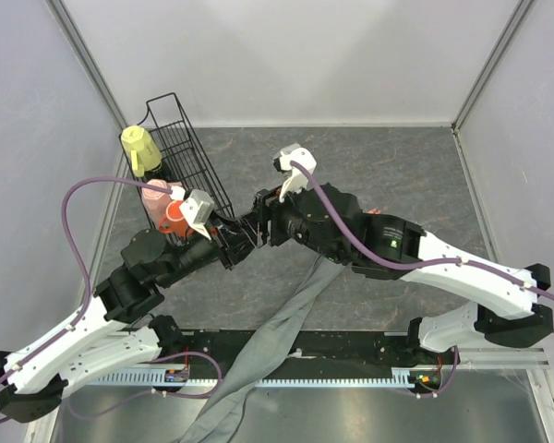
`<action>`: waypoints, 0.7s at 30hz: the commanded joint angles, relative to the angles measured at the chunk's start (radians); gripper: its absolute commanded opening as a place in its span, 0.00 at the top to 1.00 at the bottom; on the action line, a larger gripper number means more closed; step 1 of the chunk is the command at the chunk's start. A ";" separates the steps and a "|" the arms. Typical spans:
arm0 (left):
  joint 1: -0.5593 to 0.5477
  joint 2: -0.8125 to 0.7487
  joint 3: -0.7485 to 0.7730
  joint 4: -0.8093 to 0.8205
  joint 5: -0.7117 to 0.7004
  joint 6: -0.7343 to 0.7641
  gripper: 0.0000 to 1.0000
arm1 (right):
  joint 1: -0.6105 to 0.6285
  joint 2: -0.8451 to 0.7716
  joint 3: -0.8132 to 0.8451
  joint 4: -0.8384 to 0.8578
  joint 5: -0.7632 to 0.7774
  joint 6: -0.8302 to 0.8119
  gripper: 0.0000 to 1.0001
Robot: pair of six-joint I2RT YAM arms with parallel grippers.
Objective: Paint the nails
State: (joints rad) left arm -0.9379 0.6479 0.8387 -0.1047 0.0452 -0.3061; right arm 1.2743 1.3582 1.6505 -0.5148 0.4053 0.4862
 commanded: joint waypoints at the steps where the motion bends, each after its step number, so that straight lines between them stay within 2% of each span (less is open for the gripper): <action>1: -0.001 -0.013 0.030 0.036 -0.013 -0.002 0.98 | 0.005 -0.002 0.037 0.021 0.041 0.012 0.46; 3: -0.001 -0.014 0.025 0.034 -0.007 -0.005 0.98 | 0.004 0.001 0.037 0.019 0.046 0.008 0.55; 5: -0.001 -0.020 0.022 0.036 0.002 -0.008 0.98 | 0.005 -0.001 0.035 0.019 0.046 0.003 0.59; 6: -0.001 -0.022 0.019 0.037 0.028 -0.013 0.98 | 0.005 -0.002 0.031 0.018 0.047 -0.006 0.72; 7: -0.001 -0.025 0.019 0.040 0.051 -0.008 0.98 | 0.005 -0.010 0.028 0.021 0.043 -0.012 0.79; 8: -0.001 -0.025 0.017 0.052 0.082 -0.007 0.98 | 0.004 -0.014 0.025 0.019 0.038 -0.021 1.00; 11: 0.001 -0.053 -0.006 0.123 0.319 -0.011 0.98 | -0.001 -0.050 0.002 0.033 -0.063 -0.099 1.00; 12: -0.001 -0.069 -0.015 0.188 0.463 -0.024 0.98 | -0.012 -0.063 -0.030 0.042 -0.110 -0.124 1.00; 14: -0.001 -0.086 -0.042 0.281 0.617 -0.082 0.98 | -0.023 -0.128 -0.087 0.128 -0.342 -0.216 1.00; 15: -0.001 -0.093 -0.049 0.386 0.762 -0.111 0.98 | -0.027 -0.152 -0.160 0.168 -0.462 -0.242 1.00; 16: 0.001 -0.090 -0.064 0.440 0.830 -0.182 0.98 | -0.027 -0.209 -0.202 0.214 -0.565 -0.283 1.00; 17: 0.001 -0.079 -0.067 0.491 0.957 -0.223 0.98 | -0.029 -0.234 -0.246 0.323 -0.771 -0.285 1.00; 18: 0.001 -0.053 -0.067 0.584 1.004 -0.297 0.98 | -0.032 -0.255 -0.317 0.375 -0.858 -0.281 1.00; 20: -0.001 -0.025 -0.058 0.638 1.080 -0.349 0.98 | -0.036 -0.275 -0.351 0.467 -1.015 -0.246 1.00; 21: -0.001 -0.016 -0.053 0.631 1.079 -0.356 0.98 | -0.036 -0.271 -0.353 0.473 -1.046 -0.242 1.00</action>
State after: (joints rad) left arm -0.9245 0.6125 0.7631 0.2428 0.7227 -0.5037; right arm 1.2648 1.0981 1.3636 -0.2276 -0.2363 0.2722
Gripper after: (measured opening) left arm 0.314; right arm 0.147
